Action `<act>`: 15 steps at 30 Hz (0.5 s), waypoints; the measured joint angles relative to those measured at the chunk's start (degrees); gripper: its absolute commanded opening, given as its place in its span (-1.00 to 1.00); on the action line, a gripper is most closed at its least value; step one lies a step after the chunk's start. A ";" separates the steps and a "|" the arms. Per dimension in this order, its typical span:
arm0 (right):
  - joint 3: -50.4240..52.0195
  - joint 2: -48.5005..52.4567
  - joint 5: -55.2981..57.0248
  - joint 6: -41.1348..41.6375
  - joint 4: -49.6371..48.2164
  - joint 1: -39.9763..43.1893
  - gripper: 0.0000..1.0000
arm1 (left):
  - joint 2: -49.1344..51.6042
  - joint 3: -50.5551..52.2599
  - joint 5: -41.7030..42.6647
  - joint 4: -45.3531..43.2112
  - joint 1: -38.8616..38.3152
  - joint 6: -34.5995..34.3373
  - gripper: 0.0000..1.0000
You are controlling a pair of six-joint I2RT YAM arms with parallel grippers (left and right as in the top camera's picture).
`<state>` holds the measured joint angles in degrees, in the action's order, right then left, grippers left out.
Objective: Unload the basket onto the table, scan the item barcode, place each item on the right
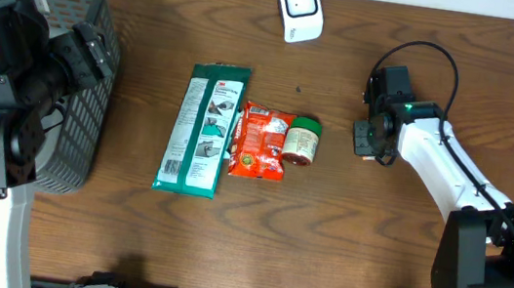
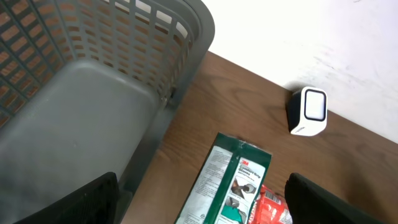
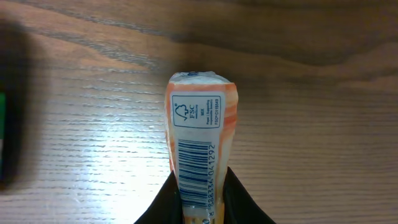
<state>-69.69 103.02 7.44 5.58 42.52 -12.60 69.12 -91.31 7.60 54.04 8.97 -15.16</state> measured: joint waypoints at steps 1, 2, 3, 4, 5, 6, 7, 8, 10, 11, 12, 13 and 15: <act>0.00 0.00 -0.15 0.00 0.00 0.00 -0.77 | 0.00 0.00 0.00 0.00 0.00 0.00 0.71; 0.00 0.00 -0.20 0.00 0.00 0.00 -0.77 | 0.00 0.00 0.00 0.00 0.00 0.00 0.71; 0.00 0.00 -0.20 0.00 0.00 0.00 -0.79 | 0.00 0.00 0.00 0.00 0.00 0.00 0.71; 0.00 0.00 0.00 -0.02 0.00 0.00 -0.81 | 0.00 0.00 0.00 0.00 0.00 0.00 0.71; 0.00 0.00 0.52 -0.02 -0.02 0.00 -0.81 | 0.00 0.00 0.00 0.00 0.00 0.00 0.71; 0.00 0.00 1.18 0.00 0.00 0.00 -0.83 | 0.00 0.00 0.00 0.00 0.00 0.00 0.71; 0.00 0.00 2.01 0.02 -0.02 0.00 -0.84 | 0.00 0.00 0.00 0.00 0.00 0.00 0.71; 0.00 0.00 3.21 0.02 -0.02 0.00 -0.86 | 0.00 0.00 0.00 0.00 0.00 0.00 0.71; 0.00 0.00 5.38 0.02 -0.02 0.00 -0.87 | 0.00 0.00 0.00 0.00 0.00 0.00 0.70; 0.00 0.00 6.32 0.00 -0.07 0.00 -0.88 | 0.00 0.00 0.00 0.00 0.00 0.00 0.71; 0.00 0.00 6.97 0.02 -0.11 0.00 -0.88 | 0.00 0.00 0.00 0.00 0.00 0.00 0.71; 0.00 0.00 7.52 0.02 -0.15 0.00 -0.87 | 0.00 0.00 0.00 0.00 0.00 0.00 0.71; 0.02 0.00 8.39 0.02 -0.26 0.00 -0.86 | 0.00 0.00 0.00 0.00 0.00 0.00 0.70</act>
<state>-69.67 103.02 15.84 5.61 42.26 -12.60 69.12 -91.31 7.60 54.04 8.97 -15.16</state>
